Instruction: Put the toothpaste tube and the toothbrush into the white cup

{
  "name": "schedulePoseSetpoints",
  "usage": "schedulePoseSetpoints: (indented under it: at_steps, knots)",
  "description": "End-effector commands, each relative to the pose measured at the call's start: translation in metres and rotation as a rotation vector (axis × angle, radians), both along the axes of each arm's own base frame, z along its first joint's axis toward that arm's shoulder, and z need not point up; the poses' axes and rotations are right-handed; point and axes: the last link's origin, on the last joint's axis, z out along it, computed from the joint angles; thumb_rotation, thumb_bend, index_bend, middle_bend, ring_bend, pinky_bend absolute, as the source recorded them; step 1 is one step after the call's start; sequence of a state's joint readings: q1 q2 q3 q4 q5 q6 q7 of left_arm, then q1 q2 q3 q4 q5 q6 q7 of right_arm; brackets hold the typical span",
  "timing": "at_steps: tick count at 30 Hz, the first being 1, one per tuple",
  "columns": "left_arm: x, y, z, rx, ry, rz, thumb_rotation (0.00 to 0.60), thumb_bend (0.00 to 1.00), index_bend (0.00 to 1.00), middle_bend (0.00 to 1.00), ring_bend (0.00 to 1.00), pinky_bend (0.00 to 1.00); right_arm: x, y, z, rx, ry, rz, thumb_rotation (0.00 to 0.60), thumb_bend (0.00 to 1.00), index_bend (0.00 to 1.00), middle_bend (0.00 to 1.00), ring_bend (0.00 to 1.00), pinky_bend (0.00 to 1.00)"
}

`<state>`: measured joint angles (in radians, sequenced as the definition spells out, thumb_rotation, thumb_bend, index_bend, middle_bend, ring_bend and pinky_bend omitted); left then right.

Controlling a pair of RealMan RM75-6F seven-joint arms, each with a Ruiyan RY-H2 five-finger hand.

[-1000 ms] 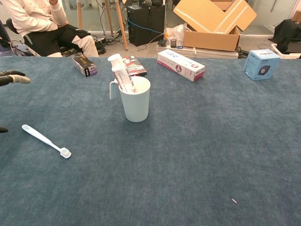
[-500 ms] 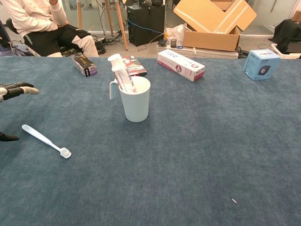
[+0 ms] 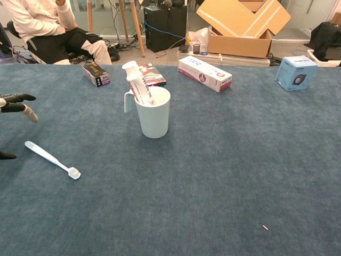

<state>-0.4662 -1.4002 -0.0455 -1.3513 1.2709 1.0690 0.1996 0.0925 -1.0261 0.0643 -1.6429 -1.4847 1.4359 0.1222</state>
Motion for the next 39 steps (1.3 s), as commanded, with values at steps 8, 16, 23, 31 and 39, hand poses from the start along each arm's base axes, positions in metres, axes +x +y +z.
schedulePoseSetpoints:
  at_steps: [8,16,23,31,39]
  knots:
    - [0.006,0.003,-0.005,-0.017,-0.009,-0.004,0.6,0.0,0.35,0.0,0.0,0.0,0.0,0.0,0.001,0.0,-0.001,-0.001,0.6,0.04,0.13,0.0,0.0,0.18]
    - [0.011,0.002,-0.01,-0.003,-0.048,-0.024,0.6,0.0,0.31,0.0,0.0,0.0,0.0,0.0,-0.001,0.004,0.002,0.001,0.6,0.04,0.14,0.0,0.0,0.18]
    - [0.015,0.003,-0.022,-0.009,-0.058,-0.026,0.6,0.0,0.22,0.0,0.0,0.0,0.0,-0.001,-0.001,0.007,0.003,-0.001,0.6,0.04,0.13,0.0,0.0,0.18]
    - [0.017,0.007,-0.036,-0.005,-0.059,-0.022,0.6,0.0,0.13,0.0,0.0,0.0,-0.001,-0.001,0.0,0.005,-0.002,-0.002,0.6,0.04,0.13,0.0,0.0,0.18]
    - [0.016,0.008,-0.04,-0.002,-0.061,-0.012,0.6,0.0,0.1,0.0,0.0,0.0,-0.001,-0.001,0.0,0.007,-0.002,-0.002,0.6,0.04,0.14,0.0,0.0,0.18]
